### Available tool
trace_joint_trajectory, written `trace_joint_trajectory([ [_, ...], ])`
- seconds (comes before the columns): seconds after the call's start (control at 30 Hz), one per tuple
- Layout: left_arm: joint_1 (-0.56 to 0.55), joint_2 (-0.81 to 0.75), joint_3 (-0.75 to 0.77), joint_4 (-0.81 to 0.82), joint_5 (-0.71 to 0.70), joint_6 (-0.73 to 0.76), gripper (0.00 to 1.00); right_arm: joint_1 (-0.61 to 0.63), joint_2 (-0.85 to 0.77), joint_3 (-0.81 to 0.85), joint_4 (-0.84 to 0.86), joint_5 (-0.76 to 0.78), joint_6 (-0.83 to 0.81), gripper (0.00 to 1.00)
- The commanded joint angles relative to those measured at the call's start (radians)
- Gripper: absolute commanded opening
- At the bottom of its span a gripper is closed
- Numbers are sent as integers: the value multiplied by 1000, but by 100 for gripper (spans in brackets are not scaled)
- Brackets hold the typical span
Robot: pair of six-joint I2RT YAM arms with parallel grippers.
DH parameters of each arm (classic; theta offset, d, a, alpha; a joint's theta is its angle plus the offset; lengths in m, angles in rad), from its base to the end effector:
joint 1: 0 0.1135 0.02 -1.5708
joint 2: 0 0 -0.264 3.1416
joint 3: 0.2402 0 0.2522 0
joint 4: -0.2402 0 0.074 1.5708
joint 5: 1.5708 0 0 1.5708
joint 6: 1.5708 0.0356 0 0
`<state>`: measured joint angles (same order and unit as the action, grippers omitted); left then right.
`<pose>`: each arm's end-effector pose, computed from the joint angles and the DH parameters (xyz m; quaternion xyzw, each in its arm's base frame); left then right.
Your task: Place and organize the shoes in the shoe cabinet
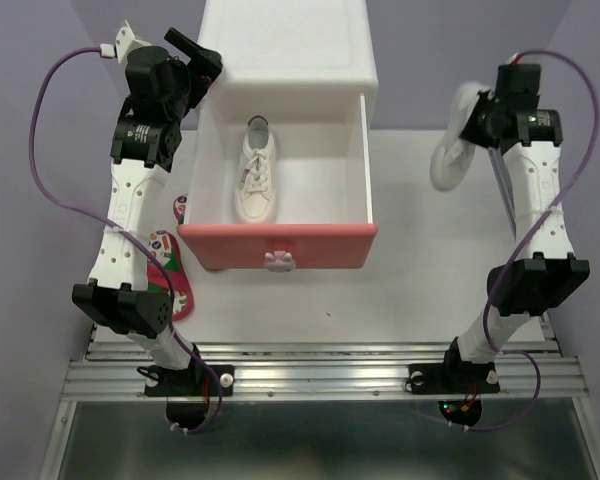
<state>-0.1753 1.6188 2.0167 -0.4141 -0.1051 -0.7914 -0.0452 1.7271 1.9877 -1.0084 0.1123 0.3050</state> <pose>0.3400 -0.0564 0.5257 -0.2509 0.6671 -0.2924 0.6376 0.3620 -0.0204 0.4210 0.1815 0.8972 0.0007 0.4027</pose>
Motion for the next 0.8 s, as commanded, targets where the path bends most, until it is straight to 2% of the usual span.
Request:
trace_joint_trajectory([
  [0.0, -21, 50, -55, -344, 31, 93, 97, -4, -60, 339, 231, -184, 114, 0],
  [0.03, -21, 47, -56, -342, 28, 93, 97, -4, -60, 358, 288, -227, 138, 1],
  [0.13, -21, 49, -47, -345, 19, 96, 97, -4, -93, 332, 616, -408, 327, 1],
  [0.17, -21, 49, -46, -345, 18, 98, 97, -4, -112, 309, 840, -487, 452, 1],
  [0.23, -20, 52, -42, -347, 18, 103, 97, -4, -110, 275, 1064, -557, 590, 1],
  [0.27, -21, 52, -41, -348, 18, 104, 97, -4, -69, 319, 1173, -609, 706, 1],
  [0.3, -21, 55, -39, -350, 18, 104, 97, -4, -35, 362, 1201, -646, 759, 1],
  [0.37, -21, 59, -36, -350, 19, 106, 97, -4, 32, 480, 1209, -703, 868, 1],
  [0.43, -21, 65, -30, -351, 18, 106, 97, 59, 98, 592, 1239, -773, 933, 1],
  [0.53, -21, 76, -19, -361, 16, 103, 97, 178, 88, 582, 1148, -766, 843, 1],
  [0.57, -21, 79, -9, -364, 16, 101, 97, 262, 74, 560, 1089, -760, 774, 1],
  [0.63, -21, 85, -4, -365, 16, 104, 97, 345, 42, 487, 1055, -773, 720, 1],
  [0.67, -21, 87, -1, -364, 15, 104, 97, 346, 37, 481, 1021, -772, 720, 1],
  [0.77, -21, 93, -1, -365, 12, 106, 97, 429, 31, 496, 828, -815, 574, 1],
])
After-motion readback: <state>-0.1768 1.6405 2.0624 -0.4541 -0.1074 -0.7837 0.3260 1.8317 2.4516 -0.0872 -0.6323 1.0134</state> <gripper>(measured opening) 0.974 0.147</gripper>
